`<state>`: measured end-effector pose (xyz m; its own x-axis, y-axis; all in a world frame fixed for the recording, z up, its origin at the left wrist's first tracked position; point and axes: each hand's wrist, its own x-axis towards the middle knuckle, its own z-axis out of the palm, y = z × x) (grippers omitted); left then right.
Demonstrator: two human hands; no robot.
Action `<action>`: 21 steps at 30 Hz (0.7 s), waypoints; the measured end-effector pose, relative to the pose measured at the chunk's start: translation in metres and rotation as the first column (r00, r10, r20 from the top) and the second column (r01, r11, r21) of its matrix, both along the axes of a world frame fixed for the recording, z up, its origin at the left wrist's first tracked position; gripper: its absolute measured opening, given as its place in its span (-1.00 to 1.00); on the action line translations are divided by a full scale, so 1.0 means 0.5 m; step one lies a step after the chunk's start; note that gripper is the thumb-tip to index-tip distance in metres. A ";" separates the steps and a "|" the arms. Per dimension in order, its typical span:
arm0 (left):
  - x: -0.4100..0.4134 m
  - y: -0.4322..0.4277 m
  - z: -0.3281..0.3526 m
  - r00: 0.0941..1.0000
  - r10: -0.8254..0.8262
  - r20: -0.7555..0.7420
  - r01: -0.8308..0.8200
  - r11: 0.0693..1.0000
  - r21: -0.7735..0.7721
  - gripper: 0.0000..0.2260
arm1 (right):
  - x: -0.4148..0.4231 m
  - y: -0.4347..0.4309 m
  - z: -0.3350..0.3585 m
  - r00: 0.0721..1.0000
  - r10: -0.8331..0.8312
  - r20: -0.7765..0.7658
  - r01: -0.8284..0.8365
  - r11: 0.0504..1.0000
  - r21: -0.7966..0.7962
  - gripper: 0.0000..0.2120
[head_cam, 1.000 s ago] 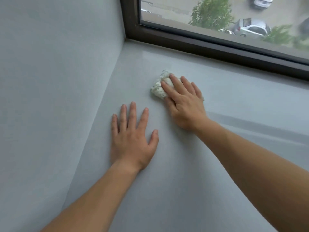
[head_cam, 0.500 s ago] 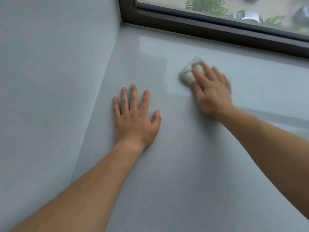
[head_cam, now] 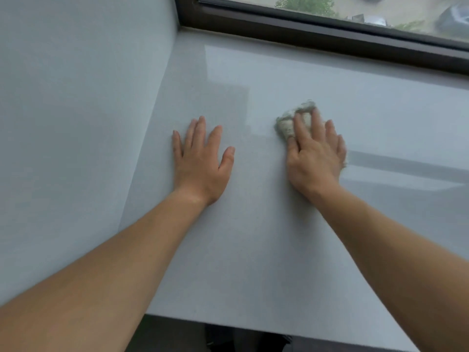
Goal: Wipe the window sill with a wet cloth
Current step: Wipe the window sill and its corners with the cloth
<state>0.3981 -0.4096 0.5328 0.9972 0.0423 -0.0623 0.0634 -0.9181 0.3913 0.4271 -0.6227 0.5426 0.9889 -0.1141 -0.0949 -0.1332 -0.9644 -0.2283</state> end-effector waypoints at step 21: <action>-0.248 0.009 -0.003 0.992 -0.123 -0.035 0.127 0.978 0.162 -0.40 | -0.144 0.000 -0.002 0.999 0.051 -0.018 -0.051 0.998 0.022 -0.52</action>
